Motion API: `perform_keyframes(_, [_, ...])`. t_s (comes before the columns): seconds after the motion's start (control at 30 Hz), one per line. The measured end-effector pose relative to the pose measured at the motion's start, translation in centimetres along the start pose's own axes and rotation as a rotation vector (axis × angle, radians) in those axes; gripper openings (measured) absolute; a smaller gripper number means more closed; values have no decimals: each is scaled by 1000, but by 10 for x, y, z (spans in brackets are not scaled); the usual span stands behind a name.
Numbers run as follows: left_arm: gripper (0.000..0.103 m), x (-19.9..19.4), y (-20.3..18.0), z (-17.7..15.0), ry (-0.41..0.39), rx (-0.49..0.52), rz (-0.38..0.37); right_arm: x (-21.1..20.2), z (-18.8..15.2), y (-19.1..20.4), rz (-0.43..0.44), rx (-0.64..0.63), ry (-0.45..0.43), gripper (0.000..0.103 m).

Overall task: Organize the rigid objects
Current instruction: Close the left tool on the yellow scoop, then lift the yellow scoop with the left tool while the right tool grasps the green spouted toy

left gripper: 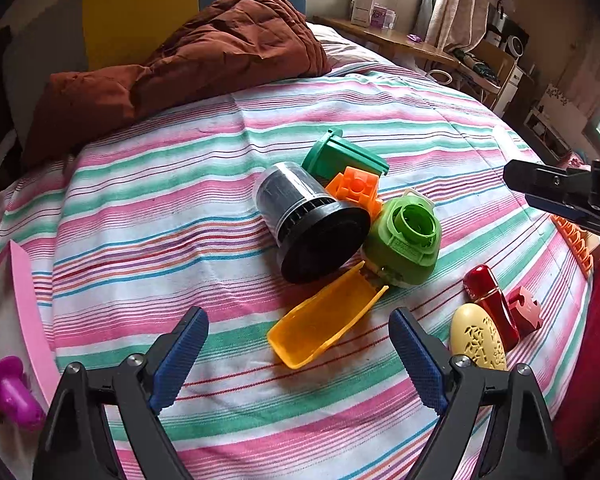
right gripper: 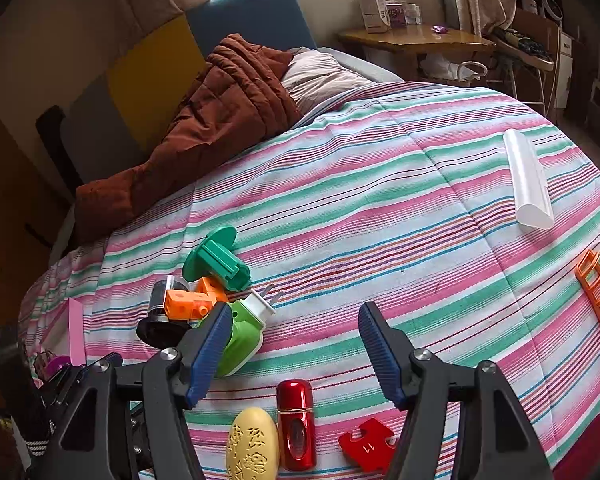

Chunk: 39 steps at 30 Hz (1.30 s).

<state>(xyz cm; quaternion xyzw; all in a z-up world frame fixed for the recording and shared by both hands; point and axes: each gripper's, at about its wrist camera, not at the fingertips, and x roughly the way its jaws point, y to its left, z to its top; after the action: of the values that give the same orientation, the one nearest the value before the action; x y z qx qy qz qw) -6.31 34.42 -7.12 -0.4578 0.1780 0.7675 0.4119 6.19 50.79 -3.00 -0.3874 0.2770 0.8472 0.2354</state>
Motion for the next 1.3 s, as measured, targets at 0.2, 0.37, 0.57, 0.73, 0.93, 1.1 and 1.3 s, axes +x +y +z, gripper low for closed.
perform_keyframes(0.2, [64,13,-2,2,32,-12,-32,4,-1,4,-11,-21,16,66])
perform_keyframes(0.37, [27,5,-5,-9,28,-26,-40,6,-2,4,-25,-26,22,66])
perform_keyframes(0.57, [27,-17,-10,-47,1,-40,-24,7,-3,2,-23,-14,31,66])
perform_keyframes(0.73, [27,-33,-12,-74,-9,-73,-15,11,-5,3,11,-11,59,66])
perform_keyframes(0.93, [27,-41,-13,-87,-11,-76,-8,24,-11,16,100,-19,147,66])
perform_keyframes(1.1, [27,-45,-10,-95,-22,-85,-16,36,-9,35,133,-51,188,71])
perform_keyframes(1.3, [27,-50,-10,-102,-34,-86,-20,67,-7,51,103,-68,253,76])
